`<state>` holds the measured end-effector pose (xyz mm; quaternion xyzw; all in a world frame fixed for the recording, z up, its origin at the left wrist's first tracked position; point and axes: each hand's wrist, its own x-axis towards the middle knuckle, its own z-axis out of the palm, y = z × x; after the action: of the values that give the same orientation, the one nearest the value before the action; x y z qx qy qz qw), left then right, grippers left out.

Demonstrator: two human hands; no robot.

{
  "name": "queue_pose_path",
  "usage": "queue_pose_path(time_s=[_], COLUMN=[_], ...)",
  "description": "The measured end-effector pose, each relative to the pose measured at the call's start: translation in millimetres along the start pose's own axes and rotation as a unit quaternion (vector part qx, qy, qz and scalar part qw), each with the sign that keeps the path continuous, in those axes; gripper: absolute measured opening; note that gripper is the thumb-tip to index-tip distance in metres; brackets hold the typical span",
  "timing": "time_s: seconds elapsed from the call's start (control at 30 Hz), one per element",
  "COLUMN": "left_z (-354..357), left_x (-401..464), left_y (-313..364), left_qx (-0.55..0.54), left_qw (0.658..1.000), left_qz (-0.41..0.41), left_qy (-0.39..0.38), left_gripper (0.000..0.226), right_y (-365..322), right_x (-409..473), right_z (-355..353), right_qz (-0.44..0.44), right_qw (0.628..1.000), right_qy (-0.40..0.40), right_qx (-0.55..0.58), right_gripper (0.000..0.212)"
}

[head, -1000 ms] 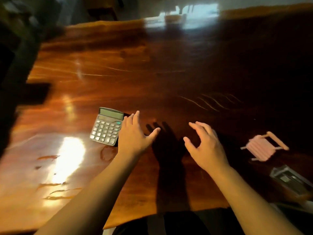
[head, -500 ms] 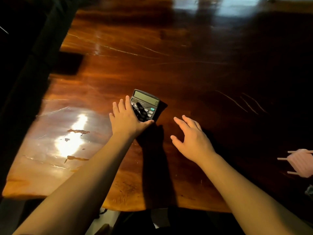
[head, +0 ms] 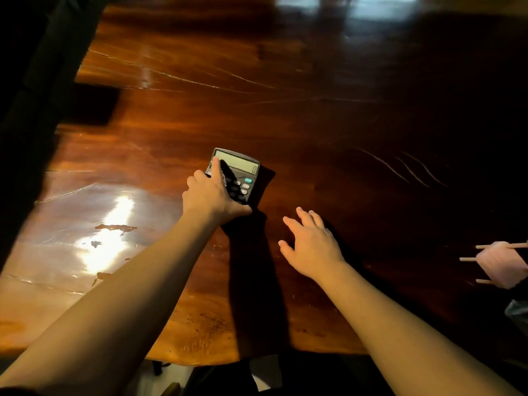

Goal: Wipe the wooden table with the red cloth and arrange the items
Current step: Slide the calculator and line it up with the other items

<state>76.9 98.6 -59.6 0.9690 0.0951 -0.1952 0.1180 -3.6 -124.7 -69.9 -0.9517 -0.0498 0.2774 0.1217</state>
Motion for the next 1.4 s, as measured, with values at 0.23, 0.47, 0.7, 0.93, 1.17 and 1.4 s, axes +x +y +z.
queue_pose_path(time_s=[0.23, 0.47, 0.7, 0.93, 1.17, 1.4], left_z=[-20, -19, 24, 71, 112, 135], left_x=[-9, -25, -43, -68, -88, -89], left_y=[34, 124, 232, 327, 391, 414], left_qx=[-0.018, -0.002, 0.027, 0.052, 0.079, 0.104], left_qw=[0.999, 0.994, 0.984, 0.965, 0.956, 0.957], left_qz=[0.040, 0.111, 0.173, 0.246, 0.269, 0.257], left_qy=[0.020, 0.005, -0.035, -0.076, -0.088, -0.083], left_gripper=[0.141, 0.141, 0.139, 0.138, 0.141, 0.143], right_y=[10, 66, 148, 227, 273, 283], right_x=[-7, -34, -78, -131, -165, -170], right_z=[-3, -12, -12, 4, 32, 47], right_qz=[-0.010, 0.047, 0.138, 0.223, 0.301, 0.302], right_qw=[1.000, 0.997, 0.982, 0.958, 0.932, 0.935], right_qy=[0.018, 0.049, 0.094, 0.123, 0.082, 0.073], right_qx=[0.010, 0.033, 0.087, 0.132, 0.184, 0.171], right_gripper=[0.064, 0.076, 0.085, 0.088, 0.103, 0.100])
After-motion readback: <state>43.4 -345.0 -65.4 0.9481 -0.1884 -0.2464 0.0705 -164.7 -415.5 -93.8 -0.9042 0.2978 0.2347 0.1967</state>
